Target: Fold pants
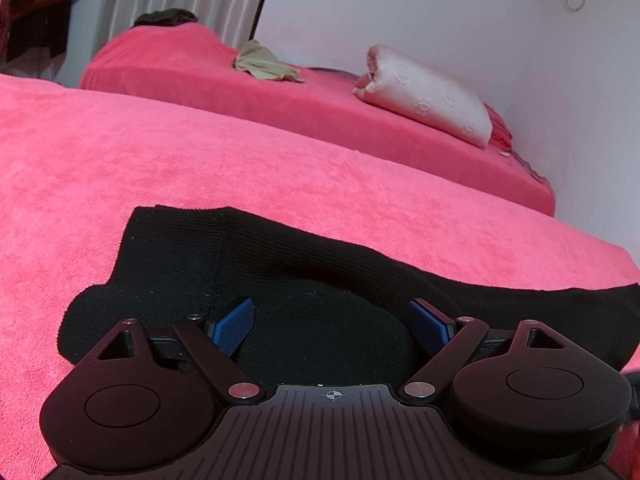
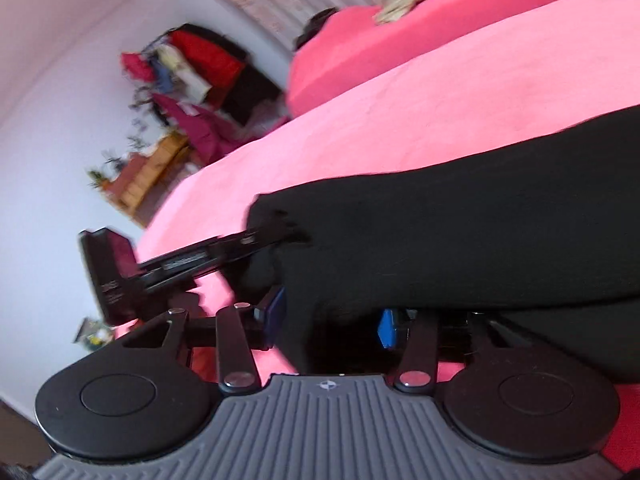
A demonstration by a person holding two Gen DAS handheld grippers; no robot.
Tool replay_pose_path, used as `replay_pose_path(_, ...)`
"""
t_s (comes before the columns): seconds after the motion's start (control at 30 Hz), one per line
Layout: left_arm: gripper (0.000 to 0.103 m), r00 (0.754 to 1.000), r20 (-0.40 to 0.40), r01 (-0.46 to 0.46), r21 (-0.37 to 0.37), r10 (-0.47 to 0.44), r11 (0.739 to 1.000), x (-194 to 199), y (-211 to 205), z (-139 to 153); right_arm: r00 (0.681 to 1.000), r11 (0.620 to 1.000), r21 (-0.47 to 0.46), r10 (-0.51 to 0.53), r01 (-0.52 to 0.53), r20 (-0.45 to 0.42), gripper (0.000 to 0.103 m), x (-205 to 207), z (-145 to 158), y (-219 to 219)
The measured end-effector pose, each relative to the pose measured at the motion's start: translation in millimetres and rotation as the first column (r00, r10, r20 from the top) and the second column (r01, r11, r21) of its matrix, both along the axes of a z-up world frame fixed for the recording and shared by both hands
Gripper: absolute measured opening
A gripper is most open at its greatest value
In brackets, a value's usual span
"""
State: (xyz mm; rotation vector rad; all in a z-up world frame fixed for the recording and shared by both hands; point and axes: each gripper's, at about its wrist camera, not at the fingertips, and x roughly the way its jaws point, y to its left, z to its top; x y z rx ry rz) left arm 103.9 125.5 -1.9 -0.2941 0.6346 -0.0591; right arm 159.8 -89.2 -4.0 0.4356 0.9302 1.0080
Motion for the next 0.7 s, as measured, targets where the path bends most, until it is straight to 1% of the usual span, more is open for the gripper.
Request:
replay_pose_path(0.03,0.103,1.000,0.000,0.001,-0.002,-0.001,1.000,0,0,0,0.998,0.998,-0.003,0.065,-0.065,0.016,0.053,-8,4,-1)
replay_pose_path(0.07,0.103,1.000,0.000,0.002,-0.006,-0.002,1.000,0,1,0,0.987,0.988,-0.018,0.152,-0.152,0.046,0.054,-21,6,6)
replay_pose_path(0.1,0.103,1.000,0.001,0.004,-0.010,-0.004,1.000,0,2,0,0.970,0.976,-0.069,0.215,-0.208,0.117,0.055,-37,10,13)
replay_pose_path(0.13,0.103,1.000,0.002,0.006,-0.013,-0.006,1.000,-1,2,0,0.949,0.964,-0.134,0.251,-0.229,0.189,0.055,-49,14,13)
replay_pose_path(0.17,0.103,1.000,0.002,0.007,-0.014,-0.006,1.000,-1,2,0,0.938,0.956,-0.179,0.269,-0.232,0.218,0.055,-56,15,11)
replay_pose_path(0.2,0.103,1.000,0.000,0.005,-0.014,-0.005,1.000,0,3,0,0.945,0.958,-0.193,0.253,-0.213,0.208,0.055,-56,14,3)
replay_pose_path(0.27,0.103,1.000,-0.004,0.005,-0.010,-0.005,1.000,0,2,1,0.972,0.974,-0.160,0.186,-0.162,0.144,0.054,-45,17,-22)
replay_pose_path(0.33,0.103,1.000,-0.007,0.002,-0.002,-0.002,1.000,0,2,2,0.987,0.987,-0.099,0.136,-0.128,0.082,0.055,-38,19,-49)
replay_pose_path(0.4,0.103,1.000,-0.009,0.002,0.003,-0.002,1.000,-1,1,2,0.996,1.000,-0.025,0.014,-0.012,0.090,0.060,-31,27,-84)
replay_pose_path(0.43,0.103,1.000,-0.011,0.000,0.005,0.000,1.000,-1,0,3,0.995,0.999,0.014,-0.047,0.046,0.092,0.065,-27,29,-97)
replay_pose_path(0.47,0.103,1.000,-0.012,-0.002,0.011,0.003,1.000,-1,-1,3,0.989,0.993,0.050,-0.112,0.108,0.093,0.067,-23,28,-118)
replay_pose_path(0.5,0.103,1.000,-0.013,-0.004,0.019,0.005,1.000,-2,-2,4,0.977,0.981,0.064,-0.187,0.181,0.105,0.069,-17,27,-130)
replay_pose_path(0.53,0.103,1.000,-0.012,-0.006,0.027,0.006,1.000,-3,-2,4,0.956,0.963,0.047,-0.268,0.264,0.124,0.075,-9,25,-148)
replay_pose_path(0.57,0.103,1.000,-0.009,-0.008,0.033,0.008,0.999,-5,-3,4,0.924,0.932,0.004,-0.360,0.362,0.126,0.077,0,20,-164)
replay_pose_path(0.6,0.103,1.000,-0.004,-0.011,0.034,0.011,0.999,-8,-2,5,0.886,0.887,-0.040,-0.455,0.459,0.087,0.076,11,12,-184)
replay_pose_path(0.63,0.103,1.000,0.001,-0.016,0.032,0.016,0.999,-10,-1,5,0.862,0.862,-0.009,-0.507,0.507,0.023,0.046,21,4,-208)
replay_pose_path(0.67,0.103,1.000,0.003,-0.022,0.028,0.021,0.999,-12,0,5,0.833,0.834,0.022,-0.549,0.551,-0.065,0.014,29,-3,-235)
replay_pose_path(0.7,0.103,1.000,0.004,-0.031,0.025,0.031,0.999,-13,1,5,0.759,0.762,0.012,-0.643,0.647,-0.108,0.012,31,-7,-265)
